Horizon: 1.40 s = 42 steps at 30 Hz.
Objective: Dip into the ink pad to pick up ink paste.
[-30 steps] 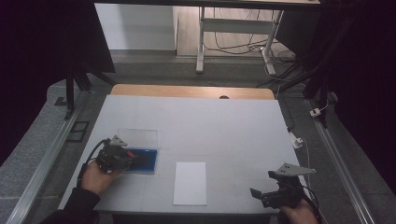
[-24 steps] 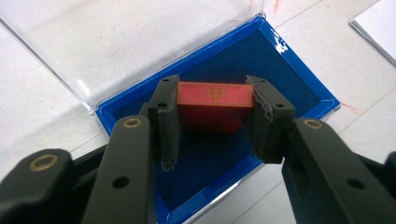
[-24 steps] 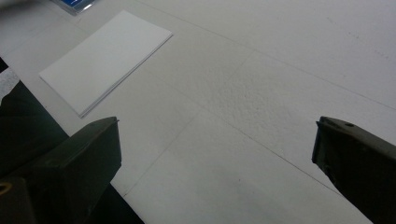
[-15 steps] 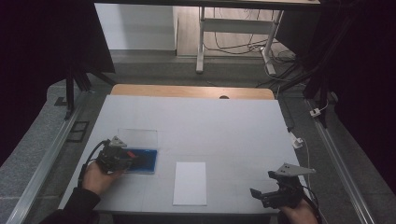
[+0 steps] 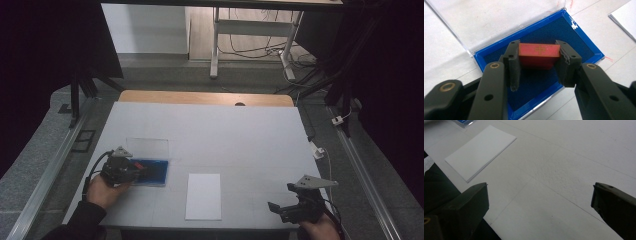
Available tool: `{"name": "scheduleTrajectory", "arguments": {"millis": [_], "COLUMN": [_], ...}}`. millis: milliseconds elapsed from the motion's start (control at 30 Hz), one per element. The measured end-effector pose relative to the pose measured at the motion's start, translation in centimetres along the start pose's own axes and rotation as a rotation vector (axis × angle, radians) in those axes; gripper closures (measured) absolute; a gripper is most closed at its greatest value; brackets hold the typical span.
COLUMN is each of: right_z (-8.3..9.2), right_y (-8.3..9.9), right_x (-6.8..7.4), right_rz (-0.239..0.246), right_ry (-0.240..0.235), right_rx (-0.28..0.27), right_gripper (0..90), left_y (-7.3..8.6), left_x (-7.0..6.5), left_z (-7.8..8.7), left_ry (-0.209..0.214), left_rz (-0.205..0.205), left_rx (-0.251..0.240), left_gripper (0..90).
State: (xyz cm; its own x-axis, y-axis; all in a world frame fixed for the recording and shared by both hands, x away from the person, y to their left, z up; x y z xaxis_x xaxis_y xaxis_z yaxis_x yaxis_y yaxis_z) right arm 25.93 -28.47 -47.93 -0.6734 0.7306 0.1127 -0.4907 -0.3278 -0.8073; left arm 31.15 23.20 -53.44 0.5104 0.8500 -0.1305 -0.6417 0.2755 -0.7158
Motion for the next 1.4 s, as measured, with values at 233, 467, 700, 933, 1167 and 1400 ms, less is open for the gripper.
{"name": "scheduleTrajectory", "arguments": {"millis": [233, 467, 700, 933, 1167, 1400], "right_z": [-0.1, -0.1, -0.1, -0.1, -0.1, -0.1], "right_y": [0.0, 0.0, 0.0, 0.0, 0.0, -0.1], "right_x": [0.0, 0.0, 0.0, 0.0, -0.1, 0.0], "right_rz": [0.002, 0.006, 0.003, 0.003, 0.003, 0.001], "right_ry": [0.001, 0.006, 0.003, 0.003, 0.004, 0.001], "right_rx": [0.003, 0.010, 0.003, 0.002, 0.004, 0.005], "right_gripper": [1.4, 1.4, 1.4, 1.4, 1.4, 1.4], "left_y": [-0.2, -0.3, -0.4, -0.5, -0.8, -1.1], "left_x": [-0.6, -0.8, -0.8, -0.7, -0.7, -0.8], "left_z": [-0.1, -0.1, -0.1, 0.0, 0.6, 1.4], "left_ry": [-0.042, -0.061, -0.055, -0.053, -0.063, -0.067], "left_rz": [-0.039, -0.052, -0.063, -0.063, -0.056, -0.041], "left_rx": [0.023, 0.038, 0.040, 0.040, 0.019, -0.022], "left_gripper": [58.7, 58.7, 58.6, 58.5, 58.5, 58.5]}}
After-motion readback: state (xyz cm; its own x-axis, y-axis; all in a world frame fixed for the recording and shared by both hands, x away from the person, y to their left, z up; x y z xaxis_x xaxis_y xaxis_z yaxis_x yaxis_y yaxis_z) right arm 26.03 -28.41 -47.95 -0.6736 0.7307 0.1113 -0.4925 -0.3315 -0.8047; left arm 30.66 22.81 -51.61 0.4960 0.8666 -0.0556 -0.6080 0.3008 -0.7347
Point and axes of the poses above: each handheld gripper's, and its own axes: z roughly backward along the jaws, y roughly out of its underside, x roughly to its left, the point moved 3 cm from there along -z, roughly forward along the jaws, and after that the axes turned 7 degrees about -x, right-handed, at the moved point
